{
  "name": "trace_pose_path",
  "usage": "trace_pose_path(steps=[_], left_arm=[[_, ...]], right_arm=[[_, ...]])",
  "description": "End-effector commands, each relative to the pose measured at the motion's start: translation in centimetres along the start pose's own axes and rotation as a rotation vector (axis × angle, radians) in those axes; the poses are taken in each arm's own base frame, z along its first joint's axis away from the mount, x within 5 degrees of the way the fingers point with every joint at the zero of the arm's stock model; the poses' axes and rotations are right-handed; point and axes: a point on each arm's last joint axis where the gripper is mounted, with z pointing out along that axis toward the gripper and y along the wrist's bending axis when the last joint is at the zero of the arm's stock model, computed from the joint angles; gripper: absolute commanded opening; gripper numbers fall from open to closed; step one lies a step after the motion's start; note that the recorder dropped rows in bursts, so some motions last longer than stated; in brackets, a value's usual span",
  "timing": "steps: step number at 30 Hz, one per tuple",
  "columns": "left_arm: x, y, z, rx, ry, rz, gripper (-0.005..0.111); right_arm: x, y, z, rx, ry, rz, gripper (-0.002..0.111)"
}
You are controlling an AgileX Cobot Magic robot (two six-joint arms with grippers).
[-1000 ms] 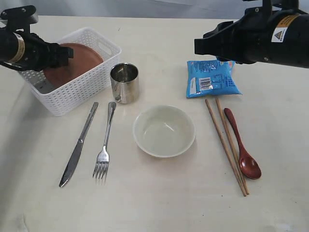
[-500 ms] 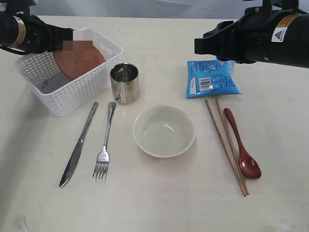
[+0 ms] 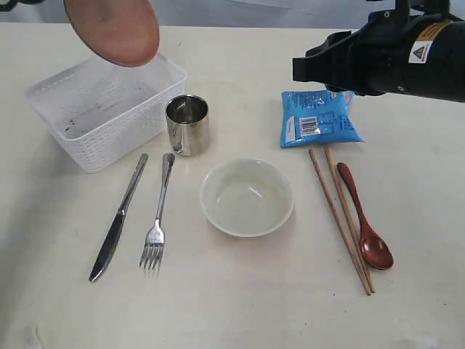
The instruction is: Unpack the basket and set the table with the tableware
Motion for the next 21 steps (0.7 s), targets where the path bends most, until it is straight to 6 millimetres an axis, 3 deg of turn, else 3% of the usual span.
trace_pose_path(steps=[1, 5, 8, 16, 21], left_arm=[[-1.0, -1.9, -1.3, 0.168, -0.02, -0.083, 0.0], [-0.6, -3.6, -1.2, 0.375, 0.0, -0.121, 0.0], [-0.2, -4.3, -0.5, 0.462, 0.008, -0.157, 0.0], [2.8, -6.1, 3.5, 0.518, 0.048, -0.17, 0.0], [3.6, -6.8, 5.8, 0.539, 0.057, -0.178, 0.0]], right_arm=[[-0.1, 0.1, -0.1, -0.003, -0.009, -0.001, 0.036], [0.1, 0.0, -0.1, 0.003, 0.008, -0.034, 0.036], [0.0, -0.7, -0.1, 0.029, 0.009, -0.158, 0.036], [-0.4, -4.7, -0.4, 0.156, -0.001, -0.118, 0.036], [-1.2, -6.0, -0.7, 0.193, -0.08, -0.075, 0.036]])
